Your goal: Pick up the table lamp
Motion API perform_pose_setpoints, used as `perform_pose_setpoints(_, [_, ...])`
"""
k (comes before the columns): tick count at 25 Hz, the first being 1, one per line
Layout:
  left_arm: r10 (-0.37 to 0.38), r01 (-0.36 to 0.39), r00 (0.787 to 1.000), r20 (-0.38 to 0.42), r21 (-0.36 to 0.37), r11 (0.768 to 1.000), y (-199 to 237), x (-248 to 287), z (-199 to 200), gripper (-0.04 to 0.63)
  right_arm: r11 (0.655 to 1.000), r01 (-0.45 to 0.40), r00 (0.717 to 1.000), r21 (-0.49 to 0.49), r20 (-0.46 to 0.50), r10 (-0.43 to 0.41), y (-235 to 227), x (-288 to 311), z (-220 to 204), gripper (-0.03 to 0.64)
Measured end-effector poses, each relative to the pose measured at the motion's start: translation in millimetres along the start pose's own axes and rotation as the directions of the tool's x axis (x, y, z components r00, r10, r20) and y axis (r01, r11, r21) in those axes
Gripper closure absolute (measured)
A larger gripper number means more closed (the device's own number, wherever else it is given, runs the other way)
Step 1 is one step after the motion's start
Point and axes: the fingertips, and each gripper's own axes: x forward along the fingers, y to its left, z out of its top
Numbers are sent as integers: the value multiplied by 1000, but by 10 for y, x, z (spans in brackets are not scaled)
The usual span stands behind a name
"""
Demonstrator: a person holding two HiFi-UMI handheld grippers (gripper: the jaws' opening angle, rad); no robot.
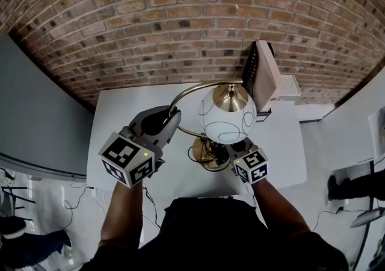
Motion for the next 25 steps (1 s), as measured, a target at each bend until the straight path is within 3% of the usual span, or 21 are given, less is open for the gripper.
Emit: perform_pose_setpoints(25, [4, -4, 1000, -1, 11, 1000, -13, -5, 15, 554, 1000, 0, 1000, 1, -3, 0, 20, 12, -18, 611])
